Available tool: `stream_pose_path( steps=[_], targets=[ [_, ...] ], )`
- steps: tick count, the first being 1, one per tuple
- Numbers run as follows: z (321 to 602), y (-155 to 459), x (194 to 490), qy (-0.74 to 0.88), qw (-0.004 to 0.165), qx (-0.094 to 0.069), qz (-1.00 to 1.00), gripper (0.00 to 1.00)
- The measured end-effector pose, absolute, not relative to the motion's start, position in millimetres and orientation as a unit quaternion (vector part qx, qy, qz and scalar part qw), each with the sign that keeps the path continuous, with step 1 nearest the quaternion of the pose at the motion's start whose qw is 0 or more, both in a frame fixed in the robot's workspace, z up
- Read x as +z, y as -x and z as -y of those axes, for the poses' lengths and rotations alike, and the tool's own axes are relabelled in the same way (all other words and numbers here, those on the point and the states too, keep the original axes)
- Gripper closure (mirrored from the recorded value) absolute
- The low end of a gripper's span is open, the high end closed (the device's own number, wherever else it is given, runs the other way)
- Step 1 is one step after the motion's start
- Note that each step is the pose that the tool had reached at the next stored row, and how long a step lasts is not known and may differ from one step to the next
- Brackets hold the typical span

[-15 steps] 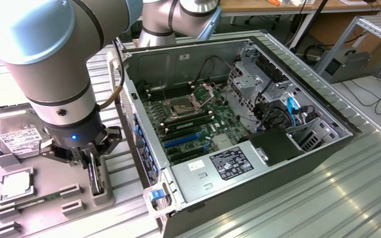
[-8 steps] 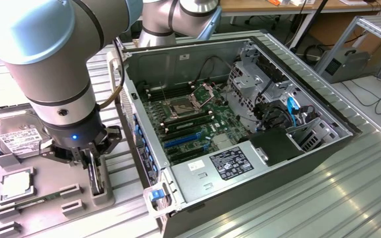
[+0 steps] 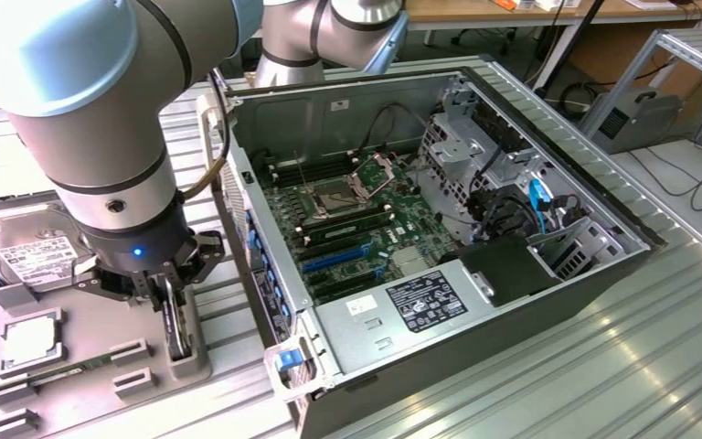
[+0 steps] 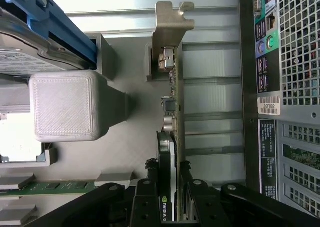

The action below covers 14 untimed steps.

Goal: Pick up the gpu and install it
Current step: 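Pick up the gpu and move the gpu toward the slot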

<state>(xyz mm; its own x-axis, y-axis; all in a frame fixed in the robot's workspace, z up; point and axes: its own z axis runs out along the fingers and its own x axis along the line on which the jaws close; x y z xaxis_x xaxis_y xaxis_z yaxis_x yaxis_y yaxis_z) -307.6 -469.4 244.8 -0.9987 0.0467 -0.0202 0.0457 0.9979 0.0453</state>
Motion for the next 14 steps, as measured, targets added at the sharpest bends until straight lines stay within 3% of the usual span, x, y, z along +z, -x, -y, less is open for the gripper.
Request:
stream_pose_path(
  steps=[14],
  targets=[
    [469.4, 307.6, 251.3, -0.020, 0.011, 0.022, -0.999, 0.73]
  ],
)
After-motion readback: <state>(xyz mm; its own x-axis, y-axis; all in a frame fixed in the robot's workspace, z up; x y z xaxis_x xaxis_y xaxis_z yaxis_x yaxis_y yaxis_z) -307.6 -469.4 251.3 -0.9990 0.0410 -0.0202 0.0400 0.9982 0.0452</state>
